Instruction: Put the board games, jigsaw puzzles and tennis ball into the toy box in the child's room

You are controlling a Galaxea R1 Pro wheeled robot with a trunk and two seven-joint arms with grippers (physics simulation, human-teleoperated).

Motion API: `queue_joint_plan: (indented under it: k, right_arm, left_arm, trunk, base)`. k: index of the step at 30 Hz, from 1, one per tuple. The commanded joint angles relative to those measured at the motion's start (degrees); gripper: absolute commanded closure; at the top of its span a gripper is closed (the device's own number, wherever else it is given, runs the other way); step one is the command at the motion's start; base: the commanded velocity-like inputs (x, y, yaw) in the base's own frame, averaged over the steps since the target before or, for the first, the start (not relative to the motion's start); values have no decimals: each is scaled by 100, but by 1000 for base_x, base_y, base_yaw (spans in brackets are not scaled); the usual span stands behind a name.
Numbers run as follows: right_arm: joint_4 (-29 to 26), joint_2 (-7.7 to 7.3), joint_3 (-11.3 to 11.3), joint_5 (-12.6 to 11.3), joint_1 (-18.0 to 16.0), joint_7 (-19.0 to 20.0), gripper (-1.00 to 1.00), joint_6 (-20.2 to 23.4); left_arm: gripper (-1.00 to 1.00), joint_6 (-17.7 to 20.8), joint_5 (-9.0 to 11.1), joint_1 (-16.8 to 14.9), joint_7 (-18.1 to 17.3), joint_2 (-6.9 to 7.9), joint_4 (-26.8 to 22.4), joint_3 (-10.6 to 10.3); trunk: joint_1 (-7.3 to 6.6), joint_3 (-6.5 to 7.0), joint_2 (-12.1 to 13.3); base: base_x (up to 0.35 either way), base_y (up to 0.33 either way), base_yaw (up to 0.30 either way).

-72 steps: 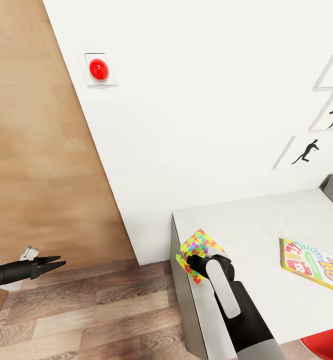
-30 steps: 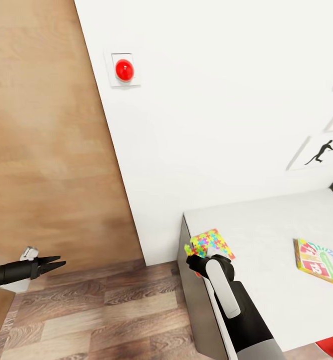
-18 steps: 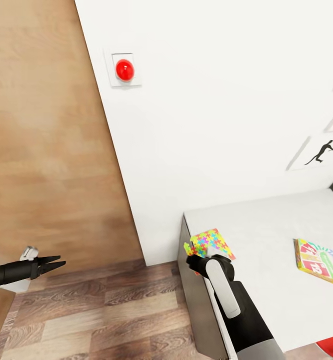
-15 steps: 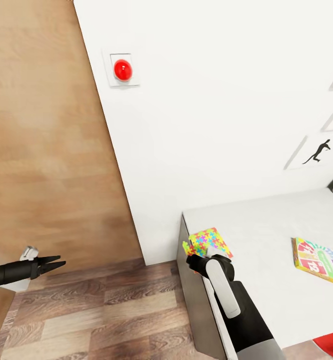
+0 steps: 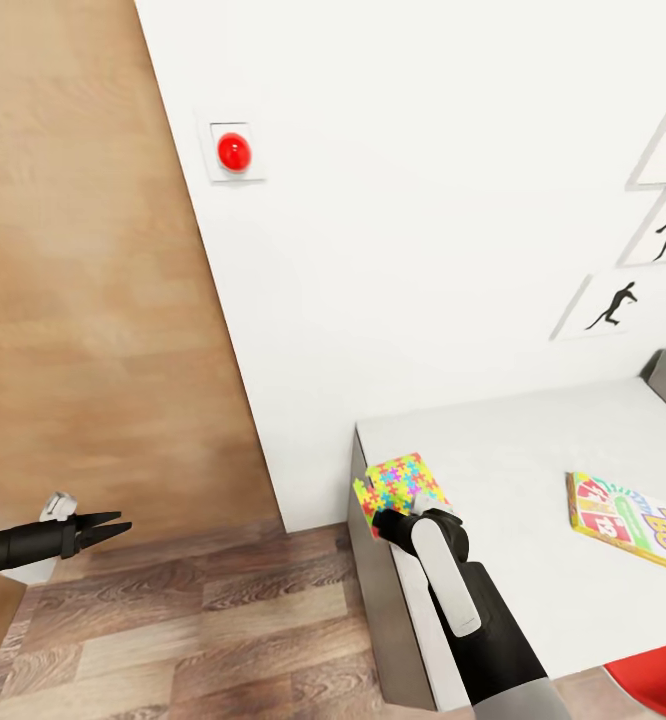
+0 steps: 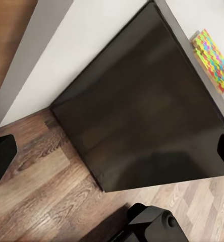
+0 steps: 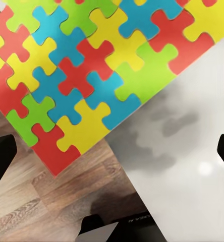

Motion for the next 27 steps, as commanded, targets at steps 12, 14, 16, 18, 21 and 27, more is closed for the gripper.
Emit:
queue_joint_plan:
  k: [12, 14, 16, 18, 21, 27]
  right_arm:
    - [-85, -1, 21, -52, 7, -59, -100, 15]
    - [-93, -1, 77, -49, 9, -59, -100, 16]
    - [-116, -1, 210, -46, 11, -59, -100, 12]
    - [-241, -1, 332, -44, 10, -59, -100, 14]
    - [-415, -1, 400, -48, 6, -66, -100, 17]
    - [-591, -1, 441, -52, 4, -84, -100, 19]
  left_arm:
    - [-100, 61, -64, -7, -41, -5, -4, 38]
    - [-100, 61, -64, -7, -41, -5, -4, 38]
    - [-100, 61, -65, -7, -42, -7, -4, 38]
    - [-100, 61, -65, -7, -42, -6, -4, 38]
    - [-100, 61, -65, -7, -39, -5, -4, 38]
    - [-100, 61, -65, -7, -35, -5, -4, 38]
  trunk:
    - [4, 100, -10]
    - [4, 119, -10]
    - [4, 137, -10]
    - [4, 155, -10]
    - [4, 183, -10]
    - [4, 238, -10]
  base:
    - [-1, -1, 0]
    - [0, 0, 0]
    - [0, 0, 0]
    - [0, 0, 0]
    - [0, 0, 0]
    - [0, 0, 0]
